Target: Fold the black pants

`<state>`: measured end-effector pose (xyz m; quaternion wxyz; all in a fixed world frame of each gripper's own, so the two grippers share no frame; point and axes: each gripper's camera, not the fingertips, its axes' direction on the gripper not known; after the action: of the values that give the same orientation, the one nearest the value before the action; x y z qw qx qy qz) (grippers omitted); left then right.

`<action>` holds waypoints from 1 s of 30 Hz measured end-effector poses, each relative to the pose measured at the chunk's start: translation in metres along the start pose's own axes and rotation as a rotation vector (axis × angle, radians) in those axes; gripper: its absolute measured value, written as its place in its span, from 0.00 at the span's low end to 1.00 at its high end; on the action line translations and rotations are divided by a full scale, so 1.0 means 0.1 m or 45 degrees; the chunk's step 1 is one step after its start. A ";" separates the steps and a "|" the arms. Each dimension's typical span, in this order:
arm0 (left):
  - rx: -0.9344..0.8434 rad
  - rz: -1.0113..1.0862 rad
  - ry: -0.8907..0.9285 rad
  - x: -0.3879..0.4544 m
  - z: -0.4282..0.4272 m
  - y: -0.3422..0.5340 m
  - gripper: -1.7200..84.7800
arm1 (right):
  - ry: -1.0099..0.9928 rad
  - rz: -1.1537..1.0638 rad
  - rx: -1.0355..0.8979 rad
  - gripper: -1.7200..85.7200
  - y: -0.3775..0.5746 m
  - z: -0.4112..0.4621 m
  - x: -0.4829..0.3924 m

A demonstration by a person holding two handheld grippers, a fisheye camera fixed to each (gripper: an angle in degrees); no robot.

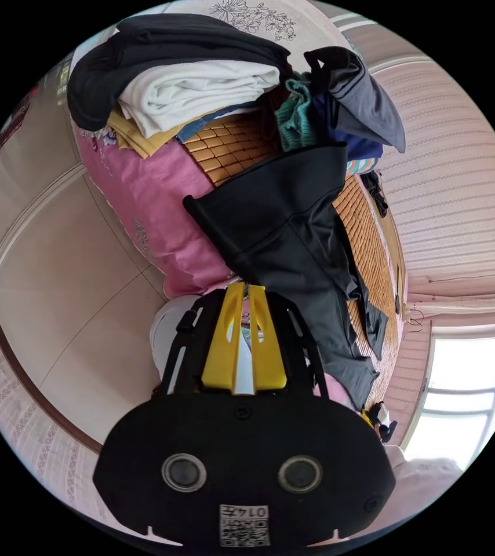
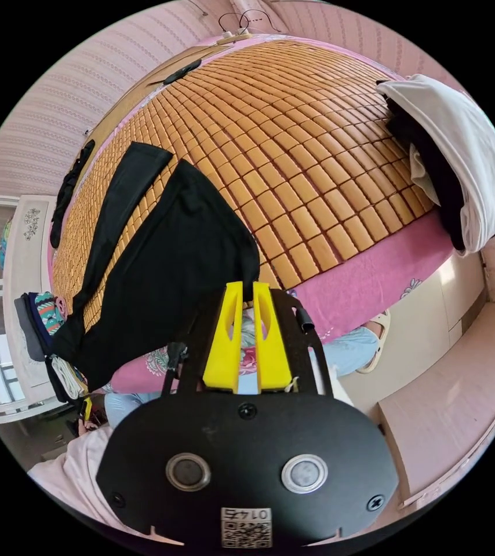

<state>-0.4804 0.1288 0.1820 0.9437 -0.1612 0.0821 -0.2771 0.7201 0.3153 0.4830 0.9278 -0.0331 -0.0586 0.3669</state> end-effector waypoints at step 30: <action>0.367 1.307 -0.152 1.07 -0.14 2.10 0.07 | -0.116 -0.038 0.404 0.09 1.20 -0.55 0.15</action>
<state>-0.2904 0.2333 0.0888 0.9734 0.0155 0.0576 0.2211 0.6571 0.4126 0.4168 0.9231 0.1314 -0.0425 0.3588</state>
